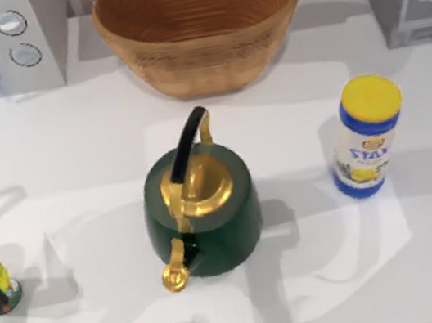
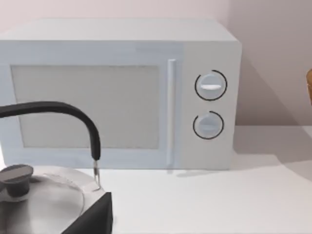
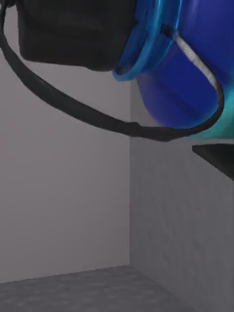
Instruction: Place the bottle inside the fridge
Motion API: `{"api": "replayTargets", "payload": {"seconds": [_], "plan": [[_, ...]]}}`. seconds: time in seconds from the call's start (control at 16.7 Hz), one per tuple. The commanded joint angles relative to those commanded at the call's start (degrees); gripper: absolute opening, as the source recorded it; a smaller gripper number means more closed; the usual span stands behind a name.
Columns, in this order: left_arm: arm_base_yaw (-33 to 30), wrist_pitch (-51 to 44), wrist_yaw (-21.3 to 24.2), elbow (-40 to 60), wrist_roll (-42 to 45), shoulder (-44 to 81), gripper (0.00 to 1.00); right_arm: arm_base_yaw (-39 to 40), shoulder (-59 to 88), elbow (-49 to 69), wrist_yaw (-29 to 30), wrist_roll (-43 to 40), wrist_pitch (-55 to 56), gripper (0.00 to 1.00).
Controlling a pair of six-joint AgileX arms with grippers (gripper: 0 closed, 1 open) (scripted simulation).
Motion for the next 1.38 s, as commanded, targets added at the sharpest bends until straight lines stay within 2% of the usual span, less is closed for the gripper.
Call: {"api": "replayTargets", "payload": {"seconds": [0.36, 1.38], "plan": [[0.0, 0.0, 0.0, 0.0, 0.0, 0.0, 1.0, 0.39, 0.66, 0.45, 0.05, 0.16, -0.49, 0.01], [0.0, 0.0, 0.0, 0.0, 0.0, 0.0, 1.0, 2.85, 14.62, 27.96, 2.9, -0.07, -13.29, 0.01]]}}
